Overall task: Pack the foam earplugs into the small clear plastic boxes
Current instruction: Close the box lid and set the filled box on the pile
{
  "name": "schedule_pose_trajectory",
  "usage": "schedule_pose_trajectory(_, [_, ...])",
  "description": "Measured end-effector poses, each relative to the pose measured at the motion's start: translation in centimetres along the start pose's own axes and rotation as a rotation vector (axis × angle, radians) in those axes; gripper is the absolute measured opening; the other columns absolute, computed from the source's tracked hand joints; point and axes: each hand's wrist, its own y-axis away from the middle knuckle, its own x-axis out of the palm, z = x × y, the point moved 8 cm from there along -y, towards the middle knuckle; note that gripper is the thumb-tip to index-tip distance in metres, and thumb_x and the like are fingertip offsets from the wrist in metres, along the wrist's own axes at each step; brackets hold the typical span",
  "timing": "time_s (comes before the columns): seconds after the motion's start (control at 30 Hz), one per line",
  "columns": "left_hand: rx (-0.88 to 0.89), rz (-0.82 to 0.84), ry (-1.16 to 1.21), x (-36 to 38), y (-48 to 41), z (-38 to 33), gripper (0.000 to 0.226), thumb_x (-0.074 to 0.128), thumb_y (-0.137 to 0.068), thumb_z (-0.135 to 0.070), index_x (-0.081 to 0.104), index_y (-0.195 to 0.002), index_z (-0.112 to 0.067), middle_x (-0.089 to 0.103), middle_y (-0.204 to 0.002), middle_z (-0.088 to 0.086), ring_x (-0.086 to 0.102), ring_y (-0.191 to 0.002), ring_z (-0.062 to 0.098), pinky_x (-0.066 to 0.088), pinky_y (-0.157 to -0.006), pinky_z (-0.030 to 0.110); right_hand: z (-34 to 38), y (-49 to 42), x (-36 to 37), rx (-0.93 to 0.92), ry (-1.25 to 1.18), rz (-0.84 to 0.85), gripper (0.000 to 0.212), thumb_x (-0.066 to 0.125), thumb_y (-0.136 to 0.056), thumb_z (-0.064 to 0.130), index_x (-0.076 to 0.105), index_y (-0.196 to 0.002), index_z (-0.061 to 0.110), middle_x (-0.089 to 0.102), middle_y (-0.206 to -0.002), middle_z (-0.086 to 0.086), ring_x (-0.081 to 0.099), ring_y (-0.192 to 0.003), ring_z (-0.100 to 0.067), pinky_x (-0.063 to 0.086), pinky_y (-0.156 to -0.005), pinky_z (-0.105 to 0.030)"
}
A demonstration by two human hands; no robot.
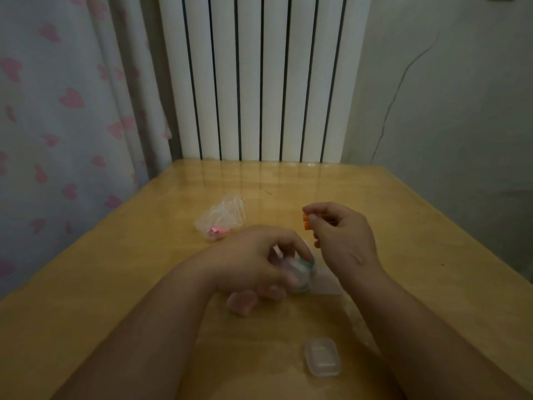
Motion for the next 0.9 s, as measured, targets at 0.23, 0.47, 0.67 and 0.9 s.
schedule_pose_trajectory(0.23, [-0.046, -0.514, 0.405, -3.8, 0.1, 2.0, 0.029, 0.085, -0.07, -0.009, 0.07, -0.085, -0.029, 0.071, -0.098, -0.008, 0.069, -0.083, -0.001, 0.059, -0.07, 0.021, -0.7, 0.3, 0.6, 0.192, -0.107, 0.139, 0.023, 0.056, -0.085, 0.004, 0.075, -0.085, 0.018, 0.071, -0.077, -0.003, 0.064, -0.067, -0.01, 0.059, -0.066, -0.029])
schedule_pose_trajectory(0.47, [0.019, -0.511, 0.513, -3.6, -0.1, 2.1, 0.045, 0.079, -0.075, 0.001, 0.067, -0.106, -0.029, 0.067, -0.111, -0.012, 0.066, -0.096, -0.004, 0.056, -0.073, 0.017, -0.2, 1.2, 2.2, 0.192, -0.213, 0.297, 0.013, 0.064, -0.09, 0.017, 0.076, -0.09, 0.014, 0.071, -0.079, -0.006, 0.062, -0.07, -0.015, 0.053, -0.063, -0.026])
schedule_pose_trajectory(0.67, [0.023, -0.526, 0.192, -3.3, -0.3, 1.5, 0.037, 0.075, -0.079, -0.012, 0.07, -0.101, -0.042, 0.061, -0.108, -0.019, 0.061, -0.098, 0.0, 0.055, -0.077, 0.02, 0.5, 1.0, 1.9, 0.042, -0.042, 0.246, 0.01, 0.067, -0.088, 0.021, 0.074, -0.087, 0.027, 0.071, -0.074, 0.003, 0.062, -0.062, -0.003, 0.053, -0.058, -0.018])
schedule_pose_trajectory(0.9, [-0.016, -0.634, 0.339, -4.1, 0.2, 2.3, 0.036, 0.086, -0.069, -0.013, 0.059, -0.083, -0.032, 0.067, -0.094, -0.003, 0.068, -0.078, 0.008, 0.06, -0.07, 0.03, -0.4, 1.2, 2.3, 0.228, -0.127, 0.277, 0.026, 0.052, -0.089, 0.006, 0.076, -0.084, 0.014, 0.069, -0.076, -0.009, 0.06, -0.066, -0.016, 0.053, -0.062, -0.029])
